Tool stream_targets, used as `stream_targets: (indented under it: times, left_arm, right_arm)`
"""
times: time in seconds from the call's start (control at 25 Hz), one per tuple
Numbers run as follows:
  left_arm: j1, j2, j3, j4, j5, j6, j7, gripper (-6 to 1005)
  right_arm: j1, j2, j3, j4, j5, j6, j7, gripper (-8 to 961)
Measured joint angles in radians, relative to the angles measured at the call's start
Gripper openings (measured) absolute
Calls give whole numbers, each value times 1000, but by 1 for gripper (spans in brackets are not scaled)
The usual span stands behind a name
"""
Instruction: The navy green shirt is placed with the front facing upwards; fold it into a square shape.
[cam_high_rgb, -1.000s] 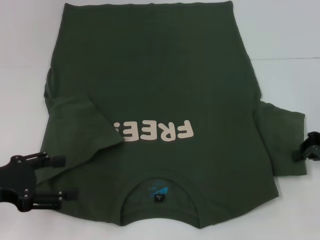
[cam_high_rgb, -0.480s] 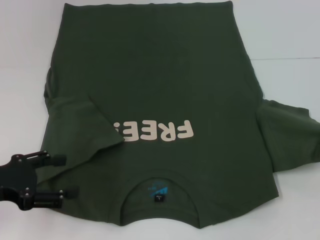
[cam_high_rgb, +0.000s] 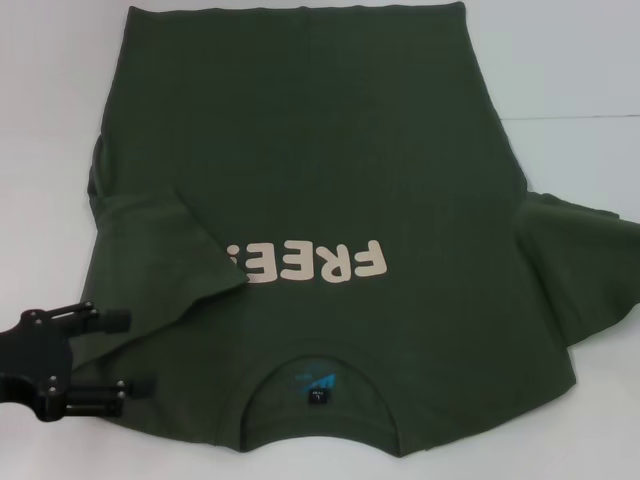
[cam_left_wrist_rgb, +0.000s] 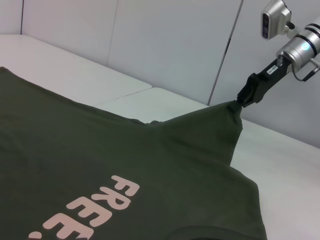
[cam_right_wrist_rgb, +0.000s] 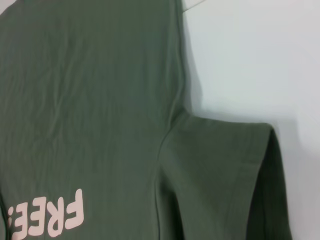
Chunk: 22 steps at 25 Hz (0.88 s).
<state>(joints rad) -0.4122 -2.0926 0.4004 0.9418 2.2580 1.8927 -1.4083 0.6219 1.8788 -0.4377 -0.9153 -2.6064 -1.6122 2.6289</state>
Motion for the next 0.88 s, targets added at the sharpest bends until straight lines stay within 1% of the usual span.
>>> stream_targets:
  times: [0.4,0.64,0.88]
  left_arm:
    - [3,0,0,0,0,-1,0,872]
    - [4,0,0,0,0,-1,0,870]
    - [3,0,0,0,0,-5,0,868]
  right_arm:
    - [-12,-4,46,-54,10,-22,2,3]
    - [-16,-6,51,-72,40,-18,5,2]
    - [0,-6,51,-73,43,-14,5,2]
